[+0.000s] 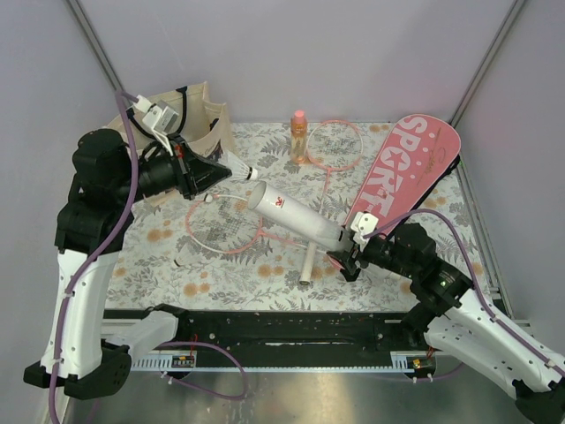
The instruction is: Pack up the badminton gear
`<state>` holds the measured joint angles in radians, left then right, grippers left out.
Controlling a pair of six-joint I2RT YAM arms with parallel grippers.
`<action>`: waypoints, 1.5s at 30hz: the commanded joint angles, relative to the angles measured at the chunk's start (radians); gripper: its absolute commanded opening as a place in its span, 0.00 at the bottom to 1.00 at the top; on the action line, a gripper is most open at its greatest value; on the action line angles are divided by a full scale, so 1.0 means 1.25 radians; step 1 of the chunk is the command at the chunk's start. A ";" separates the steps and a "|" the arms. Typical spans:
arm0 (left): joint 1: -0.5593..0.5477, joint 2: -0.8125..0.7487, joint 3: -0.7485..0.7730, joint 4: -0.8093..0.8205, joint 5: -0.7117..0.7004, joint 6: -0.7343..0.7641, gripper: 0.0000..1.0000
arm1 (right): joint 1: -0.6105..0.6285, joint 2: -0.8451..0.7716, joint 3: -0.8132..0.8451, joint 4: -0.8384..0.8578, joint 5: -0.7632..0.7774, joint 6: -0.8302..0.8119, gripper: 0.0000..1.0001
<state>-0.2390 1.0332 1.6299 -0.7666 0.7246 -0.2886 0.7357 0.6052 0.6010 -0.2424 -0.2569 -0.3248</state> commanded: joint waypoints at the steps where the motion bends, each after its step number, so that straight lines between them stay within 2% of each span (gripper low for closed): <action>1: 0.002 -0.018 -0.032 0.021 0.054 -0.031 0.00 | -0.003 -0.008 0.036 0.121 -0.041 -0.010 0.48; 7: 0.002 -0.017 -0.041 0.027 0.085 -0.059 0.00 | -0.002 -0.019 0.030 0.138 -0.040 -0.019 0.48; 12: 0.002 -0.033 -0.090 0.119 0.182 -0.141 0.00 | -0.002 -0.002 0.038 0.145 -0.028 -0.041 0.48; 17: 0.002 -0.057 -0.096 0.106 0.154 -0.142 0.00 | -0.003 0.002 0.038 0.157 -0.024 -0.040 0.48; 23: 0.002 -0.058 -0.064 0.030 0.105 -0.098 0.00 | -0.003 -0.003 0.024 0.166 -0.030 -0.035 0.48; 27: 0.002 -0.058 -0.091 0.030 0.110 -0.092 0.00 | -0.003 -0.019 0.003 0.185 -0.085 -0.037 0.48; 30: 0.002 -0.056 -0.131 0.077 0.133 -0.120 0.00 | -0.002 -0.019 -0.002 0.238 -0.122 -0.027 0.48; 37: -0.011 -0.051 -0.216 0.196 0.176 -0.194 0.00 | -0.002 0.007 0.017 0.241 -0.116 -0.035 0.47; 45: -0.054 -0.056 -0.268 0.202 0.152 -0.205 0.00 | -0.003 0.031 -0.001 0.306 -0.095 -0.016 0.47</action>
<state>-0.2932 0.9771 1.3144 -0.5739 0.9089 -0.5213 0.7349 0.6384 0.5903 -0.0231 -0.3691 -0.3588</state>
